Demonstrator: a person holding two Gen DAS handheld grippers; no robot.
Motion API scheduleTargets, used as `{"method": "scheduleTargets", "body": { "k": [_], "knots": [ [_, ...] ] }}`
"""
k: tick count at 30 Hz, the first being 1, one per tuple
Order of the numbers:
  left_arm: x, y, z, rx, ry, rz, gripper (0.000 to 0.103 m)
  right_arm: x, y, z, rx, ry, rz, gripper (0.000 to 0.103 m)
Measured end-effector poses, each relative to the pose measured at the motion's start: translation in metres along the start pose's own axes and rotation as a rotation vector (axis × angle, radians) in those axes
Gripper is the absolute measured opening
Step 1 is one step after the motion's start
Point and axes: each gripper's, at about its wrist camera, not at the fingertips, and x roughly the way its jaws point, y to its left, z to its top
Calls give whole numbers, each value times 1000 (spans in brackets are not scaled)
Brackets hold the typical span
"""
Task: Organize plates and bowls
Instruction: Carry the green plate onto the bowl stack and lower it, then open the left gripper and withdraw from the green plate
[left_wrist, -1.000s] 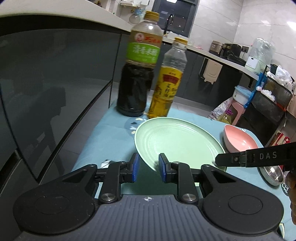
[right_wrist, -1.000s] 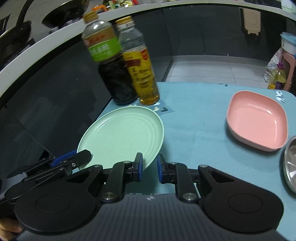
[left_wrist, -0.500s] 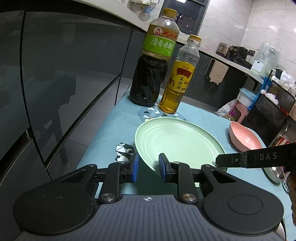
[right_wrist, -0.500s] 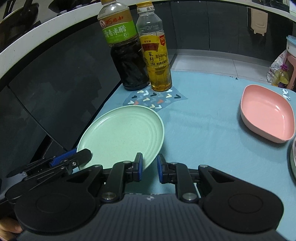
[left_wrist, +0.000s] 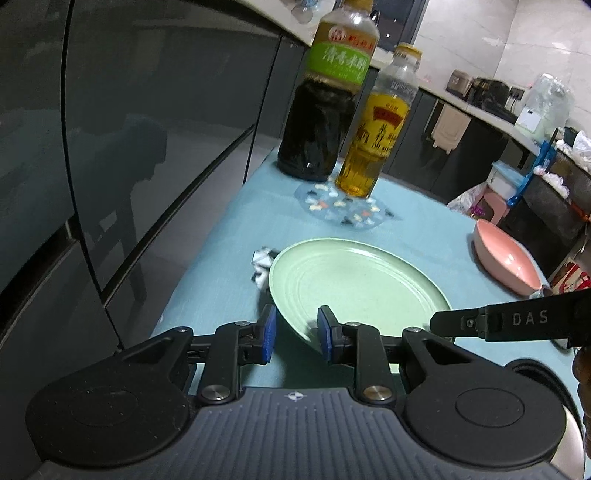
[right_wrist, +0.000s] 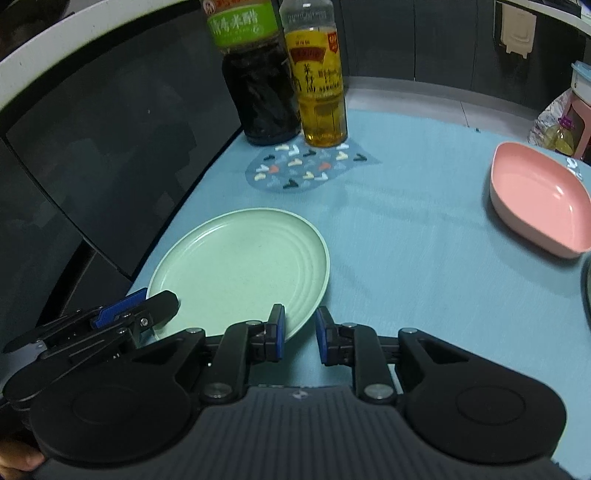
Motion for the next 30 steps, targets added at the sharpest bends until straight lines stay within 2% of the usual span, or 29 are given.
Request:
{"method": "scheduleTargets", "body": {
  "k": [3, 6, 13, 21, 24, 30],
  "knots": [
    [2, 4, -3, -32, 37, 4, 22, 3, -2, -3, 20, 19, 16, 6],
    [-3, 7, -6, -50, 38, 14, 23, -2, -7, -6, 53, 39, 59, 6],
    [-23, 1, -3, -49, -20, 37, 25, -33, -24, -7, 87, -49, 66, 8],
    [-33, -39, 2, 23, -45, -16, 25, -63, -57, -14, 132, -132, 71, 11],
    [-30, -57, 3, 54, -32, -35, 26, -71, -73, -17, 153, -170, 58, 17],
    [-20, -92, 12, 92, -15, -50, 26, -81, -107, -18, 187, -218, 37, 18]
  ]
}}
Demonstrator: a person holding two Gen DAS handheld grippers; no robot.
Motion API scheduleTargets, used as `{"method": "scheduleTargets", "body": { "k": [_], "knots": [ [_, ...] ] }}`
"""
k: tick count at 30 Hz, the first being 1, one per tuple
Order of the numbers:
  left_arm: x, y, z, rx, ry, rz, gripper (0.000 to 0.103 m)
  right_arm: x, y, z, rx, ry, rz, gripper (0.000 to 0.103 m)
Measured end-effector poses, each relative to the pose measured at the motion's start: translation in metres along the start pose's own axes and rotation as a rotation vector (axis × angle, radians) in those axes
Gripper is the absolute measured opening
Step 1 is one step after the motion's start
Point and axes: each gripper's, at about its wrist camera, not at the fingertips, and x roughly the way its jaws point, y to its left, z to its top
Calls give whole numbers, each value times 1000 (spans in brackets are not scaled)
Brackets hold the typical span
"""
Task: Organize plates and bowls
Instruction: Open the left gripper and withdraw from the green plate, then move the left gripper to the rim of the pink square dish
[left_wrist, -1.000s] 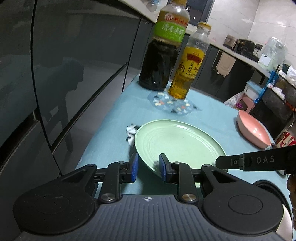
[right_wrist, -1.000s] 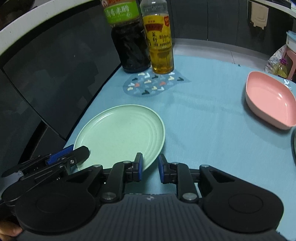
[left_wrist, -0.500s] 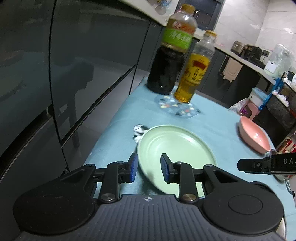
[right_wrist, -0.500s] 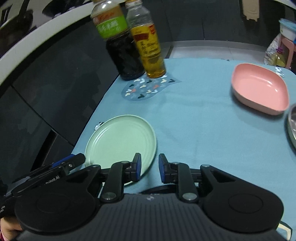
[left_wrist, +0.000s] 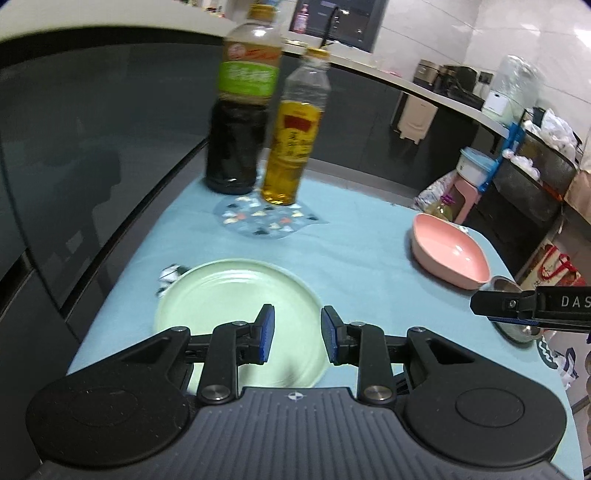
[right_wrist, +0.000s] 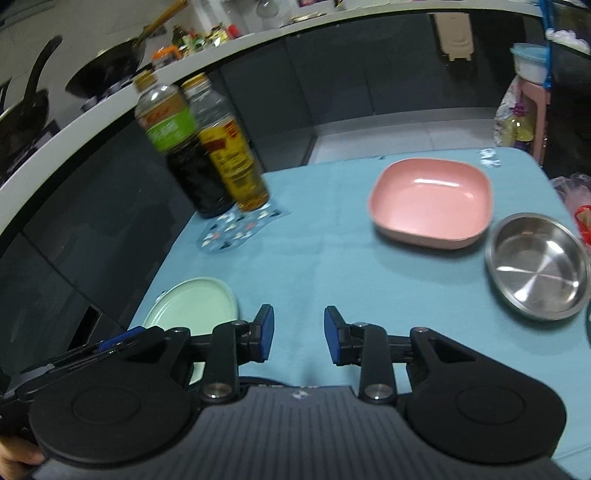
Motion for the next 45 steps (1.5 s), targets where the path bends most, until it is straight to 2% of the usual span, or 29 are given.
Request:
{"method": "scheduleTargets", "body": {
  "k": [2, 4, 6, 12, 18, 26, 33, 38, 45],
  "knots": [
    [2, -12, 4, 22, -3, -5, 27, -4, -9, 2, 10, -22, -9, 18],
    [4, -22, 9, 44, 0, -15, 33, -6, -18, 5, 17, -35, -2, 22],
    [7, -31, 12, 58, 2, -23, 33, -8, -26, 6, 17, -46, 16, 23],
    [18, -49, 23, 56, 45, -41, 33, -12, -45, 14, 50, -69, 21, 24],
    [29, -63, 31, 73, 50, -55, 42, -19, -58, 24, 61, -111, 13, 24],
    [50, -88, 42, 90, 85, -78, 42, -24, -84, 35, 114, -154, -42, 25],
    [77, -116, 54, 124, 101, -105, 42, -14, -108, 67, 177, -171, -129, 25],
    [101, -130, 61, 132, 101, -85, 42, 11, -114, 82, 184, -144, -219, 25],
    [134, -140, 68, 121, 110, -72, 42, 39, -126, 76, 187, -88, -244, 25]
  ]
}}
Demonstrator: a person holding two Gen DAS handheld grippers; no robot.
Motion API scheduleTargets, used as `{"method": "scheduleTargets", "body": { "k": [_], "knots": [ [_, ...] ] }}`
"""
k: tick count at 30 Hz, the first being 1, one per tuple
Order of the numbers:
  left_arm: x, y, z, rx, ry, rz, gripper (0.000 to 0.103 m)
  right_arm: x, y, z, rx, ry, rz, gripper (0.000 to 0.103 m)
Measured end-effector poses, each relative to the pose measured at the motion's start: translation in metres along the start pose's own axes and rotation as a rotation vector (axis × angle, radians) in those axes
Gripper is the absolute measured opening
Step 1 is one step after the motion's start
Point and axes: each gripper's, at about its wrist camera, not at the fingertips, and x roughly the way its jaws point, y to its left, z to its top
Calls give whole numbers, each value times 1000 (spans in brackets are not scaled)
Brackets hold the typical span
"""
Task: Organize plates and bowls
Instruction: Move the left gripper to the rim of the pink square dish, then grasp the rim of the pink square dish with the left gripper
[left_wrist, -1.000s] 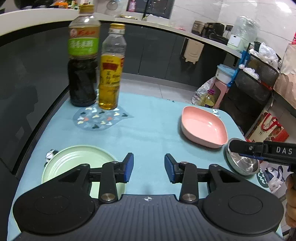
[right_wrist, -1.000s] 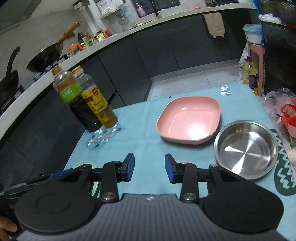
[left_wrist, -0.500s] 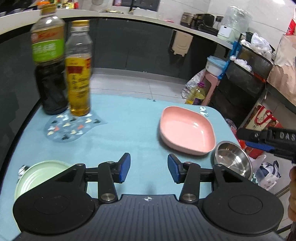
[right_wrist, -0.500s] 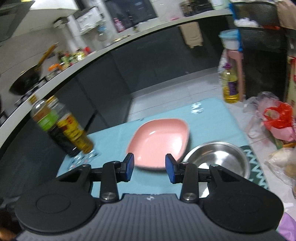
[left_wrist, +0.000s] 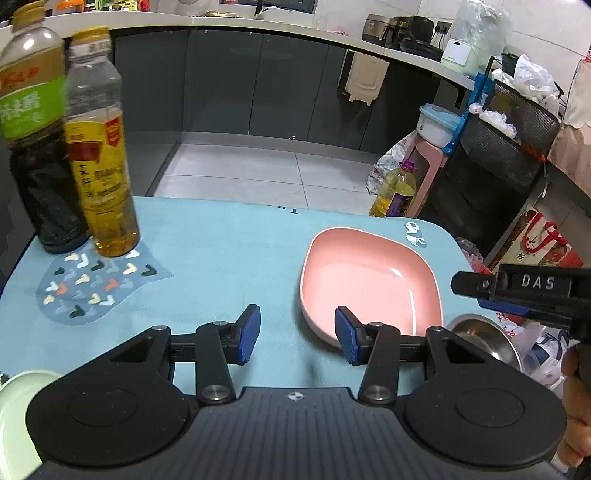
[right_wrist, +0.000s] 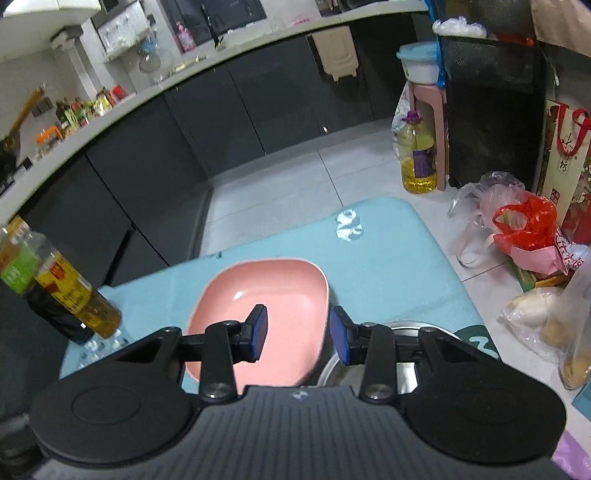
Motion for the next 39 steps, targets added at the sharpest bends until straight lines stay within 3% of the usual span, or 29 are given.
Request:
{"method": "scheduleTargets", "body": {
  "k": [5, 13, 16, 18, 19, 23, 28, 32, 39],
  "knots": [
    [20, -4, 1, 13, 26, 7, 42, 5, -5, 2, 4, -17, -17, 25],
    [38, -5, -2, 27, 72, -4, 42, 23, -2, -4, 8, 44, -26, 25],
    [39, -7, -3, 40, 72, -32, 36, 28, -1, -6, -6, 54, -9, 25],
    [38, -8, -5, 57, 64, -58, 22, 34, -2, -6, -5, 74, -6, 13],
    [37, -9, -5, 68, 63, -65, 20, 35, -3, -7, -7, 72, -20, 5],
    [25, -10, -7, 85, 53, -59, 18, 27, 2, -5, -11, 51, -14, 3],
    [-2, -7, -7, 95, 7, -100, 18, 11, 16, -5, -38, 32, 69, 3],
    [-13, -4, -10, 118, -14, -66, 18, 8, 26, -9, -78, 34, 70, 3],
    [-2, 39, -9, -74, 24, -19, 35, 23, 16, -11, -32, 93, 56, 3]
  ]
}}
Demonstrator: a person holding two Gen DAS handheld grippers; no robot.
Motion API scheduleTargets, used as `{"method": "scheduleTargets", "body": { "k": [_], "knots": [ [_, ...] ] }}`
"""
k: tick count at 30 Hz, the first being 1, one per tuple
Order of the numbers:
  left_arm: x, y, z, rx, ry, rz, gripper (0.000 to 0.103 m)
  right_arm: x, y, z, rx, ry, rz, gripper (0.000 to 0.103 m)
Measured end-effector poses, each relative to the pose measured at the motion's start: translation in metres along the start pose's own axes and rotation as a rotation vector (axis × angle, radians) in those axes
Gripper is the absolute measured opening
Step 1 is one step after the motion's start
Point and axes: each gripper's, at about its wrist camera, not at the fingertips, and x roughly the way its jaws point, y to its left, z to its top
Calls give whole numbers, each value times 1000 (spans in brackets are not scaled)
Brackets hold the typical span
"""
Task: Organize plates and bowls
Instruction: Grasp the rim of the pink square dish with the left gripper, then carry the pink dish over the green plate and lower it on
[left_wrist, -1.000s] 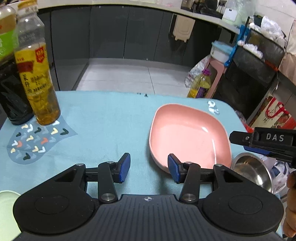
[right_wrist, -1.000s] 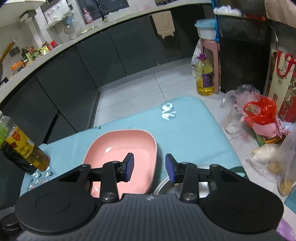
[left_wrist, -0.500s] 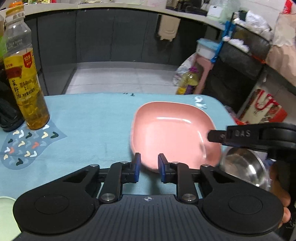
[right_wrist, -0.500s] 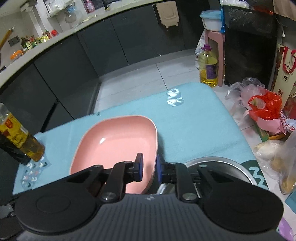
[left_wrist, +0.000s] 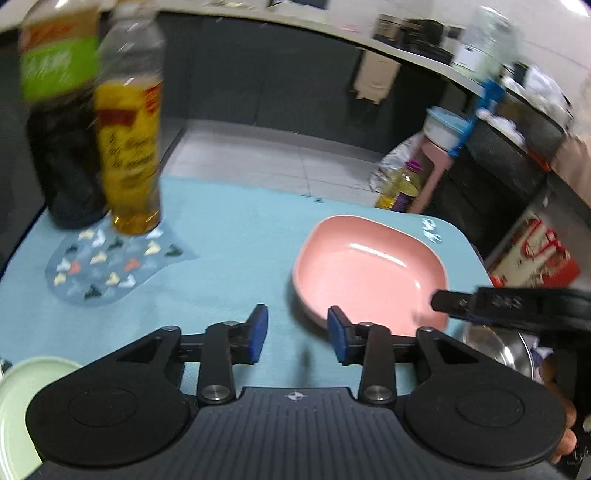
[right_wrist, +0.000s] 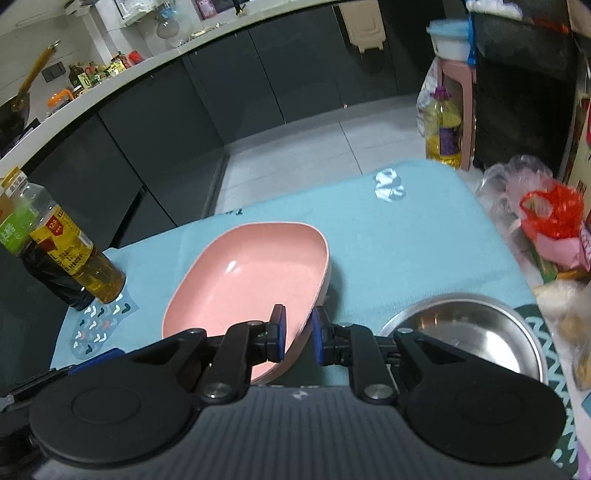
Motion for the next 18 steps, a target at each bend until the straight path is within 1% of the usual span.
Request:
{"method": "scheduleTargets", "body": {
  "k": [4, 8, 13, 15, 16, 17, 18],
  "knots": [
    [14, 6, 1, -33, 27, 14, 39, 2, 2, -2, -7, 6, -11, 3],
    [27, 5, 6, -73, 40, -14, 40, 5, 4, -3, -10, 18, -13, 3],
    [48, -3, 14, -104, 82, -9, 40, 11, 6, -5, -28, 20, -30, 3],
    [52, -5, 15, -111, 79, -24, 38, 12, 6, -5, -33, 22, -35, 3],
    [53, -5, 15, -112, 77, -34, 30, 13, 6, -6, -35, 23, -36, 3],
    [55, -6, 15, -106, 80, -39, 26, 13, 7, -6, -35, 22, -38, 3],
    [54, -9, 14, -85, 76, -15, 21, 13, 7, -6, -37, 21, -40, 4]
  ]
}}
